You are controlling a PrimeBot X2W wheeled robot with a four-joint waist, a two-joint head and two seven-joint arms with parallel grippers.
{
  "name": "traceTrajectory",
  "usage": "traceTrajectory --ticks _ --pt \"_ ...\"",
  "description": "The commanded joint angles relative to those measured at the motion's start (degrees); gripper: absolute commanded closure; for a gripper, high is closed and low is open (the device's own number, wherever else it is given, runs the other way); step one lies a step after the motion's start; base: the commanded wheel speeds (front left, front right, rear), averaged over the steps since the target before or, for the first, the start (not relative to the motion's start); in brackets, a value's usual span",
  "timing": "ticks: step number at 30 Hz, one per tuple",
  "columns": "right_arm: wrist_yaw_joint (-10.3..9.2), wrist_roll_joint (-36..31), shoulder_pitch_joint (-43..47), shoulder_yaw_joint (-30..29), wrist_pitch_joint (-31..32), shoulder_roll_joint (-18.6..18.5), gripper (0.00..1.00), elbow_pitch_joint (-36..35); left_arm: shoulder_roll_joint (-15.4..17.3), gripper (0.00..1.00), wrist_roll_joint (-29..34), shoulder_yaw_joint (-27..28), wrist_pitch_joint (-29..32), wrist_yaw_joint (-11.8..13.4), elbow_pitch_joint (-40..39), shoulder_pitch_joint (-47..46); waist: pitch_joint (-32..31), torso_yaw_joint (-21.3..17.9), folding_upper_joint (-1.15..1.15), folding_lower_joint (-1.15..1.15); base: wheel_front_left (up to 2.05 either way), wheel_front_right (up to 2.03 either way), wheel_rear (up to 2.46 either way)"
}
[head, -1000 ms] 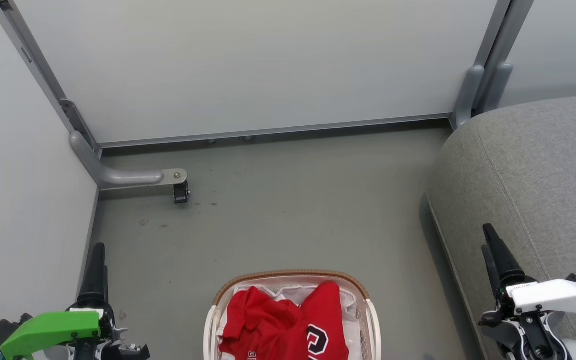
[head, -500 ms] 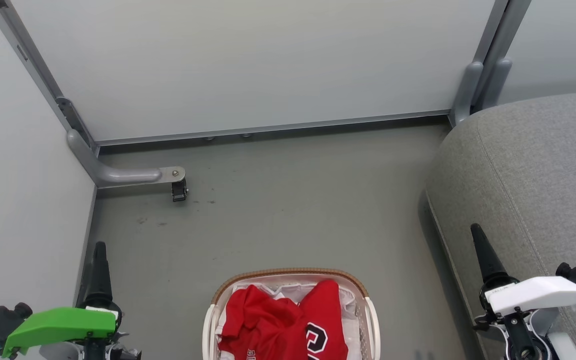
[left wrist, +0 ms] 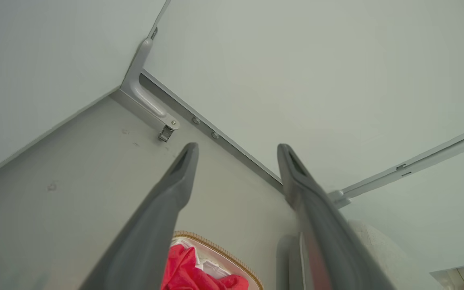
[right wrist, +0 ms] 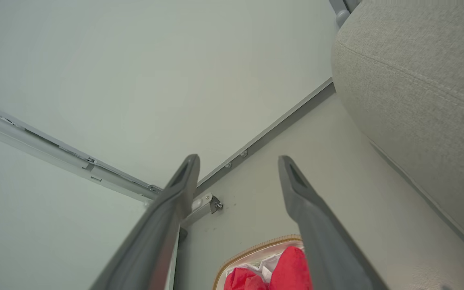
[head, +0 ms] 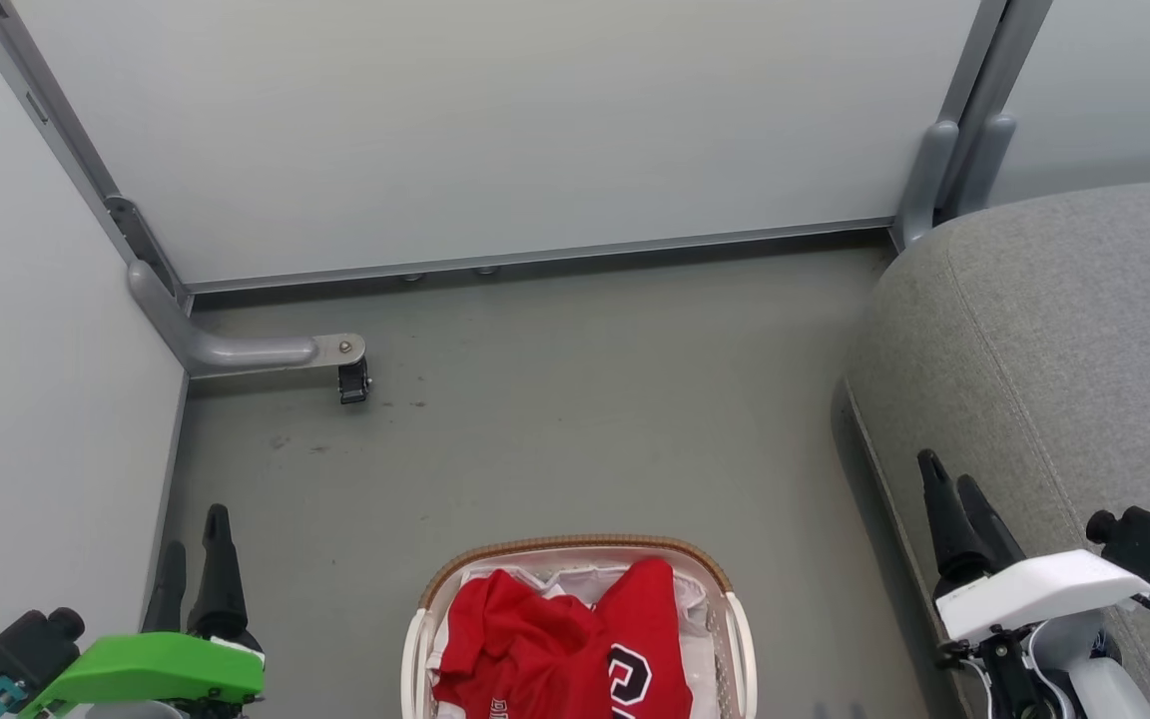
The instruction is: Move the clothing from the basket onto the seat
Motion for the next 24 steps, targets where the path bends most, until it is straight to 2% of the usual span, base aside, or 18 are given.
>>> traceTrajectory --ticks 1,24 --pt "0.02 -2.34 -0.38 0.22 -0.64 -0.54 0.00 -0.69 0.74 0.00 2.56 -0.16 -0.60 0.03 -0.94 0.07 0.02 -0.03 0.00 0.00 0.00 0.00 0.00" --pt "0.02 -19.52 -1.32 1.21 -4.48 -1.32 0.00 0.14 2.60 0.00 19.42 -2.90 -4.39 0.04 -0.51 0.32 0.78 -0.50 0.00 0.00 0.00 0.00 0.00"
